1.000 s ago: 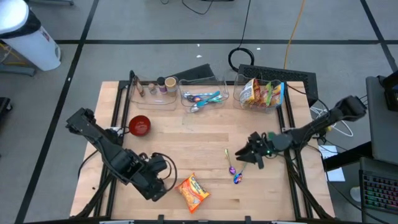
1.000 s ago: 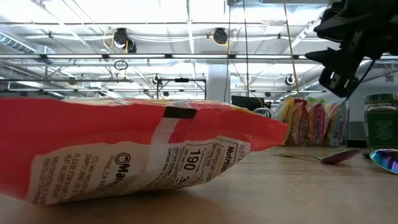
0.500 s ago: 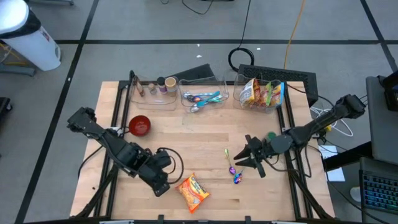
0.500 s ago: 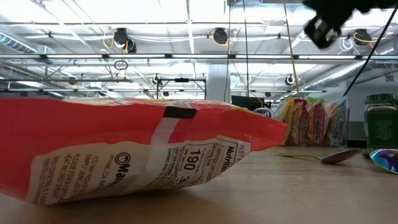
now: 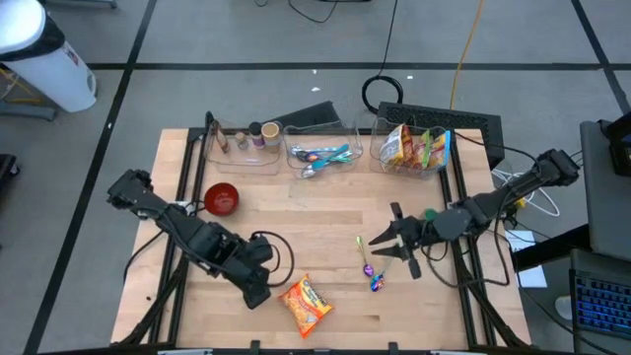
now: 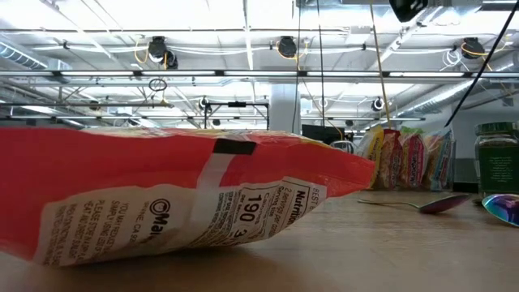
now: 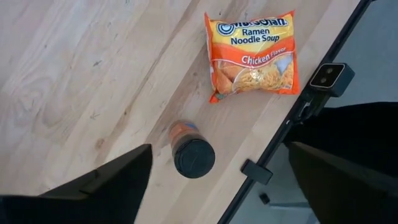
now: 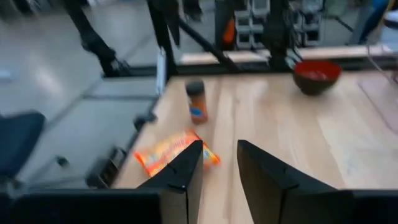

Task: Pick & Place Food Item
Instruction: Put the orange seasoning bottle into the left transparent bin

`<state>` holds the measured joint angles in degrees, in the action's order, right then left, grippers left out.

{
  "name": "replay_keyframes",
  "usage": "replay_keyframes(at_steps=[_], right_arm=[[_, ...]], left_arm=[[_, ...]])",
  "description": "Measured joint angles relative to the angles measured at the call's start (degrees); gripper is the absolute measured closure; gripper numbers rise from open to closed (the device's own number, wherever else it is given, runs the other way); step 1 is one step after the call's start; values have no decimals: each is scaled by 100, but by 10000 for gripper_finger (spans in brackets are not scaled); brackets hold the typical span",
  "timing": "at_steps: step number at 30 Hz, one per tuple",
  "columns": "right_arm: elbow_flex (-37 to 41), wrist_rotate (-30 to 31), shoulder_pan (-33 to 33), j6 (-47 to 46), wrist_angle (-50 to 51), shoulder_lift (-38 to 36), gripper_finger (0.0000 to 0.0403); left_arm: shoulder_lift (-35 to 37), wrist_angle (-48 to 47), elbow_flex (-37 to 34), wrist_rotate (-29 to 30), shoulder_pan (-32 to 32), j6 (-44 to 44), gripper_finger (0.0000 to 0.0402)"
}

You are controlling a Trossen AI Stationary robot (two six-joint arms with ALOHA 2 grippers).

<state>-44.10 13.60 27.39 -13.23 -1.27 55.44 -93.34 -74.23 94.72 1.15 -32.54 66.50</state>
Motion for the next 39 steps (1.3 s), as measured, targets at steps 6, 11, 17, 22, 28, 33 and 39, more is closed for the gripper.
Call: replay_keyframes(at_steps=[6, 11, 17, 22, 28, 33, 39], right_arm=[[-4, 293, 95, -219, 820, 37, 324], [-4, 303, 97, -565, 1103, 197, 333], [-4, 281, 97, -711, 1096, 435, 339], [-4, 271, 114, -846, 994, 566, 340], [-4, 265, 123, -891, 929, 605, 340], [-4, 264, 123, -1012, 933, 605, 340], [-4, 263, 123, -1035, 937, 605, 340]], left_arm=[[0, 129, 0, 320, -104, 121, 19], [-40, 25, -2, 427, -211, 225, 16], [-279, 30, -9, 494, -345, 529, 4], [-678, -273, -13, 382, -428, 761, 2], [-1017, -692, -13, 151, -468, 1229, 6], [-1071, -543, -13, -160, -485, 1159, 6], [-1069, -313, -15, -95, -541, 1428, 7]])
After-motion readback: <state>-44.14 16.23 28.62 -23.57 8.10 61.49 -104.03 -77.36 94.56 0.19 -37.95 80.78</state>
